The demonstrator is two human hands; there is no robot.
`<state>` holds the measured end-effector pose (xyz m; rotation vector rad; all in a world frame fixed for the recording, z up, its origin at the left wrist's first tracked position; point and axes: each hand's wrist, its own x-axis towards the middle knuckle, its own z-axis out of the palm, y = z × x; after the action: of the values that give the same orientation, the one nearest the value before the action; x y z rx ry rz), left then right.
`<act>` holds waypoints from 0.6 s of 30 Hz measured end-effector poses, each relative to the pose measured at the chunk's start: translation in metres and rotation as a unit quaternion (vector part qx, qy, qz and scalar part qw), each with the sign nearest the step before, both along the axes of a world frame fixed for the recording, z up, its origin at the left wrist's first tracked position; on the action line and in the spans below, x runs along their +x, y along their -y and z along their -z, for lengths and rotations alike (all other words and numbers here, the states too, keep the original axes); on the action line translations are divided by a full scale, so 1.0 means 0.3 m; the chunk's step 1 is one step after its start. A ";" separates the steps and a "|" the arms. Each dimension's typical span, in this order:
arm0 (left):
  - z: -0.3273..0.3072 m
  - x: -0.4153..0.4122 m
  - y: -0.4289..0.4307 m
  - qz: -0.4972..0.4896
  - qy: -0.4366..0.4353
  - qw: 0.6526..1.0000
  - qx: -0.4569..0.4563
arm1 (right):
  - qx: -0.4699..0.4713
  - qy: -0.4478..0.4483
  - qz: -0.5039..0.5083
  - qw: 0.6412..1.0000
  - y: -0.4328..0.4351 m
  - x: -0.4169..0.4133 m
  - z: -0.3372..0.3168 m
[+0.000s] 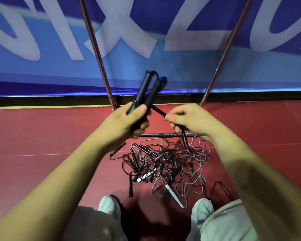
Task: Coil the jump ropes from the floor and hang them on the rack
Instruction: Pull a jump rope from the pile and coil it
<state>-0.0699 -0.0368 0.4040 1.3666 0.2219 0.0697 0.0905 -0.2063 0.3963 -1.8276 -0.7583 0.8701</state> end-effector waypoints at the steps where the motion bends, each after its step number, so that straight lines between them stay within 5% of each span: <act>1: -0.006 0.003 -0.023 -0.045 -0.002 0.999 -0.016 | -0.015 0.013 -0.025 0.999 0.002 -0.002 0.001; 9: 0.001 -0.030 -0.157 -0.190 -0.046 0.980 0.029 | -0.078 0.070 -0.055 0.993 -0.018 -0.022 -0.024; 18: -0.001 -0.027 -0.172 -0.251 -0.013 0.967 -0.039 | -0.093 0.126 -0.058 0.986 0.017 -0.020 -0.031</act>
<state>-0.0780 0.0147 0.4043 1.2057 0.5839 0.4621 0.0844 -0.2115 0.4057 -2.1044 -0.9772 0.8136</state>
